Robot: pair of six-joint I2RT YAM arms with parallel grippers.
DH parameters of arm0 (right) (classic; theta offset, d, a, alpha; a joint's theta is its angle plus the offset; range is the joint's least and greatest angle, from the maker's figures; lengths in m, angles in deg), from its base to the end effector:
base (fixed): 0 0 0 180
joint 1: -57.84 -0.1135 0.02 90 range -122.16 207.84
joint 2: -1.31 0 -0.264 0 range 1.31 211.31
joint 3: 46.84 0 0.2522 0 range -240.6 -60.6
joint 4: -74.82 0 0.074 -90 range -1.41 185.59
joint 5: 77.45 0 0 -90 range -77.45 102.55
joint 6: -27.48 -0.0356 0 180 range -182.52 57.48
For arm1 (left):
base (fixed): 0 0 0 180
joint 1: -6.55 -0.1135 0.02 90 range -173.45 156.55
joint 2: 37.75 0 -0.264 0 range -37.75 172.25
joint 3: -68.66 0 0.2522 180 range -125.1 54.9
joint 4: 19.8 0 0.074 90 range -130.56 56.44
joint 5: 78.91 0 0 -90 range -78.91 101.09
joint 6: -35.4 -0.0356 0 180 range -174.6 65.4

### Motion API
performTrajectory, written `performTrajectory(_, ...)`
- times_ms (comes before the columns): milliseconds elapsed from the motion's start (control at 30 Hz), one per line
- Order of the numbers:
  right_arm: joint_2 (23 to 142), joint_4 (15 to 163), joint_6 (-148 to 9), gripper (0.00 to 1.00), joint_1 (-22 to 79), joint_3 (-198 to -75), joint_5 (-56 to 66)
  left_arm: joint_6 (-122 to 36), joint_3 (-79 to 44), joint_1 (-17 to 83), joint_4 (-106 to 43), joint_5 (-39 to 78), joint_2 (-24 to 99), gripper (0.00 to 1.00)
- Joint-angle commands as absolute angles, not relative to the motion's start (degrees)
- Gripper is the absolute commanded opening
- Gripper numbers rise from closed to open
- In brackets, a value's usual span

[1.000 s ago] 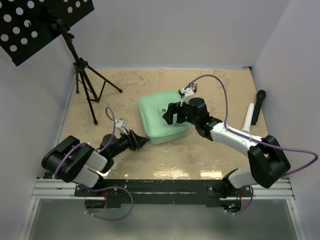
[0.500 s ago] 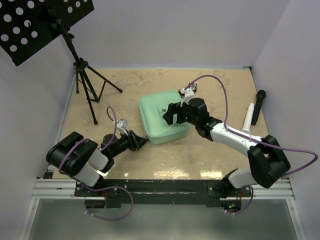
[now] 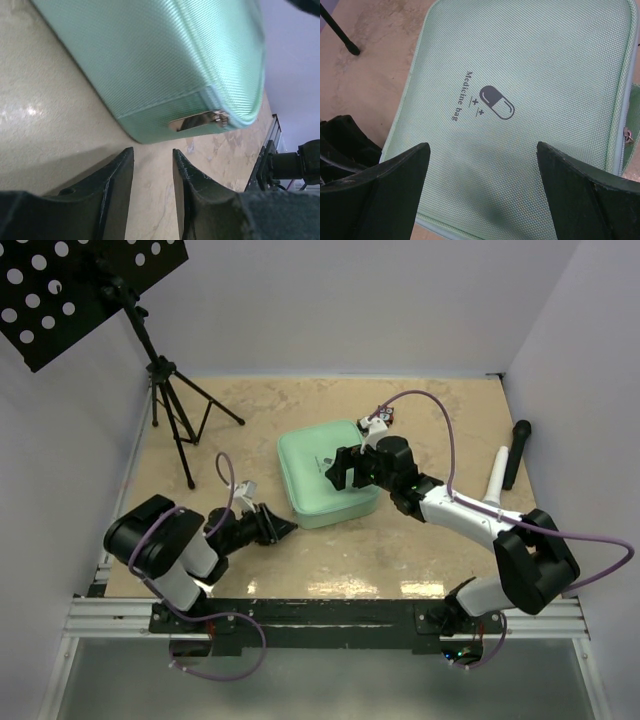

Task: Organize the medicine kit
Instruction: Zip the medicine box at the center of the board.

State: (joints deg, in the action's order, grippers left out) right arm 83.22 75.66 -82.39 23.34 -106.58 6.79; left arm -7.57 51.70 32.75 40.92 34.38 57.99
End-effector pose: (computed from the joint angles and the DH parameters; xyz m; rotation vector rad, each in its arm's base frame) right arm 0.2593 0.1826 0.2369 -0.3271 2.0147 0.7080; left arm 0.1705 -0.0996 0.0957 -0.0687 2.0608 -1.2200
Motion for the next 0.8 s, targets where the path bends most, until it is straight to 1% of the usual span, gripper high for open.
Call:
performTrajectory(0, 83.0, 74.3, -82.1, 0.92, 23.2, -107.0, 6.5, -12.5, 54.8, 32.7, 71.9, 33.2, 51.2, 0.41)
performTrajectory(133, 83.1, 74.4, -82.2, 0.92, 23.1, -107.1, 6.2, -16.3, 54.7, 32.8, 69.0, 33.2, 46.7, 0.43)
performTrajectory(267, 82.7, 75.0, -82.0, 0.92, 23.2, -106.9, 6.6, -18.7, 52.4, 32.8, 62.5, 33.8, 44.8, 0.44)
performTrajectory(433, 81.3, 75.2, -82.4, 0.92, 23.1, -106.6, 6.0, -19.2, 51.9, 32.7, 63.8, 33.0, 46.4, 0.45)
performTrajectory(567, 80.7, 75.3, -82.6, 0.92, 23.1, -106.4, 5.4, -19.1, 50.6, 32.7, 65.0, 33.1, 47.5, 0.48)
performTrajectory(667, 80.3, 75.2, -82.7, 0.92, 23.1, -106.0, 5.3, -19.7, 48.8, 32.7, 63.4, 34.1, 47.6, 0.50)
performTrajectory(767, 80.2, 75.0, -82.9, 0.92, 23.2, -105.9, 4.9, -20.3, 47.5, 32.7, 63.1, 35.0, 48.6, 0.48)
